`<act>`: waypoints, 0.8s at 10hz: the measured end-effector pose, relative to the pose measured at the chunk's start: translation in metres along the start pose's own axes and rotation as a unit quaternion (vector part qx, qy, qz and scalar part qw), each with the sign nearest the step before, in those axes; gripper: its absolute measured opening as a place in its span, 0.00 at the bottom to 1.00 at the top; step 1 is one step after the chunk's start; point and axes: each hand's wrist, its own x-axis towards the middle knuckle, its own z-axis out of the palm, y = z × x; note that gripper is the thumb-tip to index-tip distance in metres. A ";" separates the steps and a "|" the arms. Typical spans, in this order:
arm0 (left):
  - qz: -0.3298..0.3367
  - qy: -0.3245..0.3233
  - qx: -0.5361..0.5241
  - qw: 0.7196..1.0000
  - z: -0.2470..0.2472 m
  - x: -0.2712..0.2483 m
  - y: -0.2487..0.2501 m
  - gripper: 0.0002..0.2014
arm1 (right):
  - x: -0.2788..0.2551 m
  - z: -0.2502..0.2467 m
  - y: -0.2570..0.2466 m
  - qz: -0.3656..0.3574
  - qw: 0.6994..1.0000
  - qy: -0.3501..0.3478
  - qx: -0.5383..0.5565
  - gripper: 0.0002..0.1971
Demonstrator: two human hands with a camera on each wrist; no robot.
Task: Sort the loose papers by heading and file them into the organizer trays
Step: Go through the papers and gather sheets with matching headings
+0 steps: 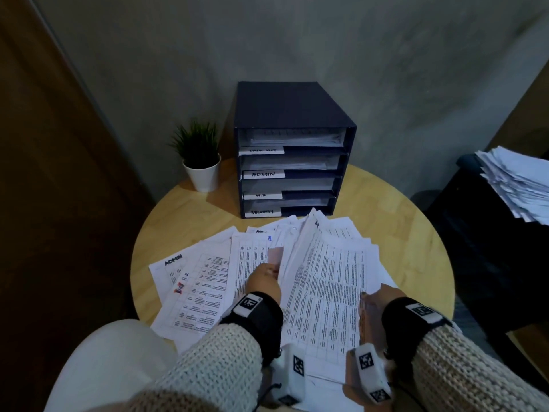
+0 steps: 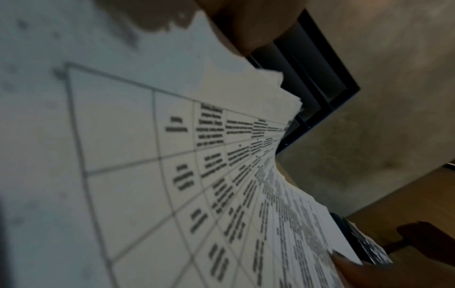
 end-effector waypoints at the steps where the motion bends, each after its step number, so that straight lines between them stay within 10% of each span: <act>1: -0.007 -0.011 0.069 0.998 -0.004 0.007 -0.011 0.17 | 0.007 0.001 0.002 0.006 1.000 0.007 -0.001 0.30; 8: -0.051 -0.063 0.227 0.971 -0.009 0.012 -0.002 0.20 | 0.007 0.004 -0.001 0.009 1.000 0.012 -0.009 0.30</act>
